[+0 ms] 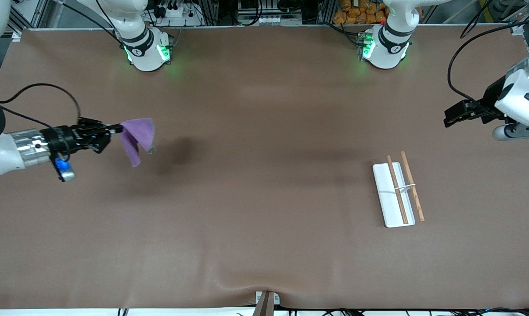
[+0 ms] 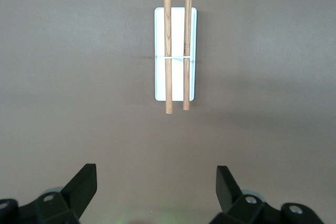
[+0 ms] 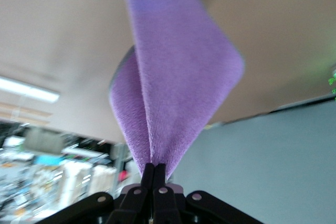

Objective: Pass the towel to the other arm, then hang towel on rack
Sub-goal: 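Carry the towel with the right gripper while the left gripper approaches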

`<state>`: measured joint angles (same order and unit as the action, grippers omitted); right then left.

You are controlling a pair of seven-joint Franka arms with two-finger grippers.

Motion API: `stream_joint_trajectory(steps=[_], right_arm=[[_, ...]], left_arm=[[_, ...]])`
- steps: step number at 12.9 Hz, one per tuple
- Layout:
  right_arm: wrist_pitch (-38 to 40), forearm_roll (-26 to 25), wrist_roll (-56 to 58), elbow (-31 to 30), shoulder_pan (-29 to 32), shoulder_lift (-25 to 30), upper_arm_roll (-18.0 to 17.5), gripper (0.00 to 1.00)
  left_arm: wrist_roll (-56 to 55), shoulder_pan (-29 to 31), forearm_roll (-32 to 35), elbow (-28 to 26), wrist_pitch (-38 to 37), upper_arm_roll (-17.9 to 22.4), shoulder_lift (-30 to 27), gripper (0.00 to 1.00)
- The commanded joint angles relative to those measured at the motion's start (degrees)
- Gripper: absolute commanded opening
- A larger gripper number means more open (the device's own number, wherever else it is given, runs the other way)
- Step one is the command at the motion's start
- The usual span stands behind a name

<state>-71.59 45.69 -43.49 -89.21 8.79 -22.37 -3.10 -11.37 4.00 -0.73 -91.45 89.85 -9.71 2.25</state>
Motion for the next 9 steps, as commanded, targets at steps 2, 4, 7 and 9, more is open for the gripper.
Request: stream_joint_trajectory(steps=[2,4,7,9], right_arm=[[-7.7,11.1,-14.2,-1.2,-7.4,2.2,0.5,0.0],[-18.4,11.6,-25.8,-1.1,-15.6,3.6,0.5,0.0],[-35.1,11.6,-40.5,-1.0,-29.3,3.7,0.5,0.0],[-47.7,12.2,-48.2,-0.7,-36.4,3.4,0.5,0.0]], left_arm=[[-1.5,-0.2,-4.0,1.1,0.7,-0.1,2.0,1.0],[-1.7,-0.2,-6.4,1.2,0.9,-0.1,2.8,1.0],[-3.0,0.1,-12.7,2.1,1.2,0.0,5.5,1.0],[-3.1,0.4,-16.5,3.7,1.2,0.1,8.3,1.0]])
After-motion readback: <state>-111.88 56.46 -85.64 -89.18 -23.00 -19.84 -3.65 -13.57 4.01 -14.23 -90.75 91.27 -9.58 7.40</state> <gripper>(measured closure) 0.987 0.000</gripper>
